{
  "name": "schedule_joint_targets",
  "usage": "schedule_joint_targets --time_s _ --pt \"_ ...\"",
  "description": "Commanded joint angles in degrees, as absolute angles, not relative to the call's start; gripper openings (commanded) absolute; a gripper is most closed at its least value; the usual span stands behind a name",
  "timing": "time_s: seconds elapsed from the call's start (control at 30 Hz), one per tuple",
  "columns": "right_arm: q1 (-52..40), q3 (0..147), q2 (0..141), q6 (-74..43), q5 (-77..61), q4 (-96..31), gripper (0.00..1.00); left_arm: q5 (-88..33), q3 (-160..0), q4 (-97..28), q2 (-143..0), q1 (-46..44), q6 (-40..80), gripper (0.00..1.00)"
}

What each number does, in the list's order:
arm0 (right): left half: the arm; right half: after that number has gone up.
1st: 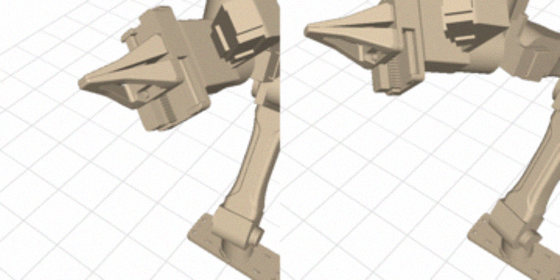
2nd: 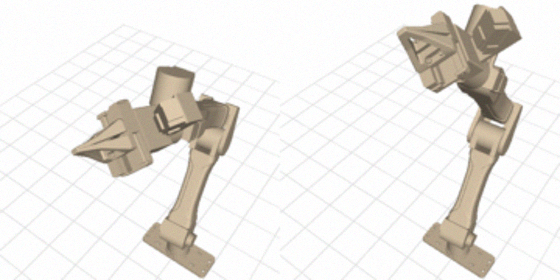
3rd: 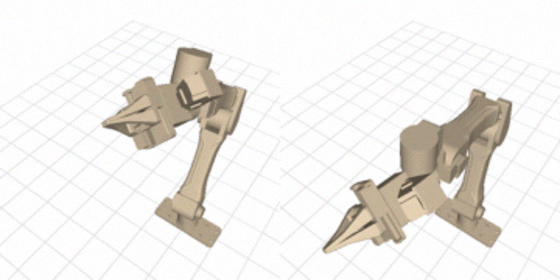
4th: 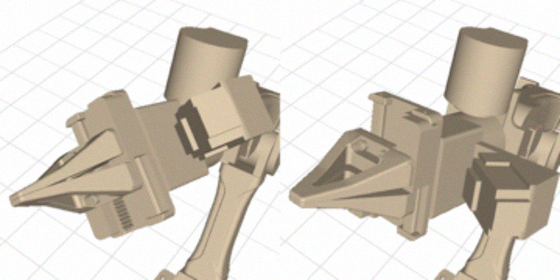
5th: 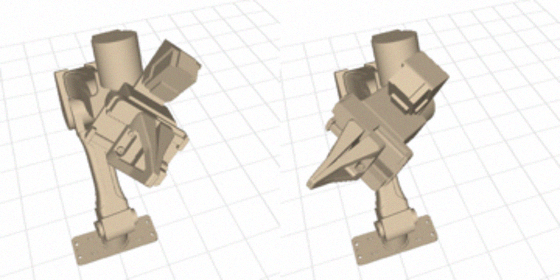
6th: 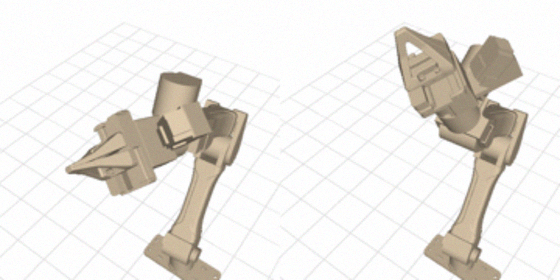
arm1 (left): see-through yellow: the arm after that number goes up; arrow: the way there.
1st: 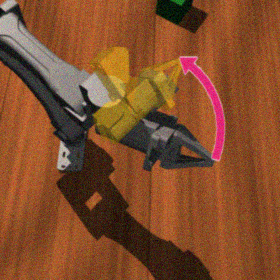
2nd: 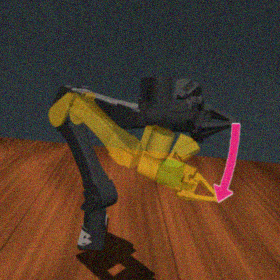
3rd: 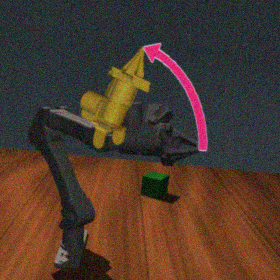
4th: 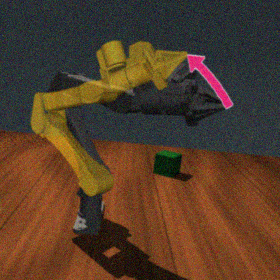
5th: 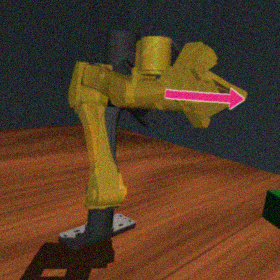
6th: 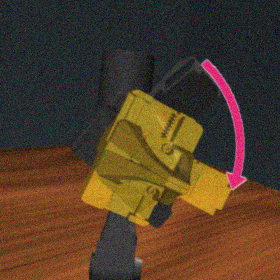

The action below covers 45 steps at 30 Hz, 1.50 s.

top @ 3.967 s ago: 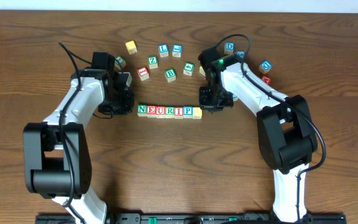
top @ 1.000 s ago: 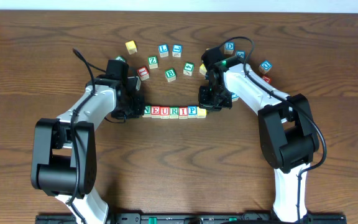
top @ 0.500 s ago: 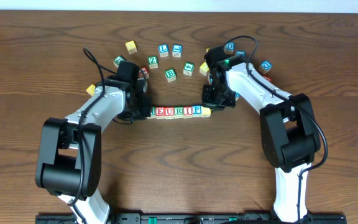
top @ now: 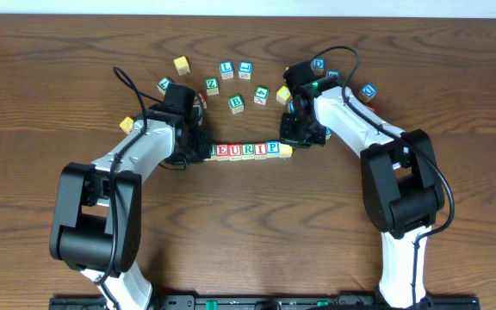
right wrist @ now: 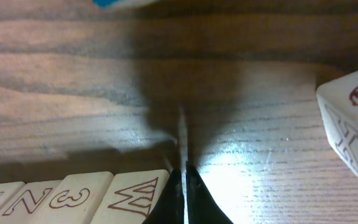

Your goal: Spell out NEURIPS

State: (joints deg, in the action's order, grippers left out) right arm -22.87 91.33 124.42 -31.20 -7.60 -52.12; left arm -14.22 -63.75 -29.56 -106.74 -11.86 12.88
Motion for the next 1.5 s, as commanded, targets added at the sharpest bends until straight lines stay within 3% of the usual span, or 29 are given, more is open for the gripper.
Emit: schedule_joint_targets --time_s 0.0,1.47 --pt "-23.94 92.07 123.00 -33.85 -12.60 -50.35 0.01 -19.07 -63.33 -27.92 -107.61 -13.47 14.11 0.08" --pt "-21.08 92.07 123.00 -31.11 -10.68 -51.68 0.01 -15.05 -63.33 -25.41 -107.61 -13.26 11.86 0.08"
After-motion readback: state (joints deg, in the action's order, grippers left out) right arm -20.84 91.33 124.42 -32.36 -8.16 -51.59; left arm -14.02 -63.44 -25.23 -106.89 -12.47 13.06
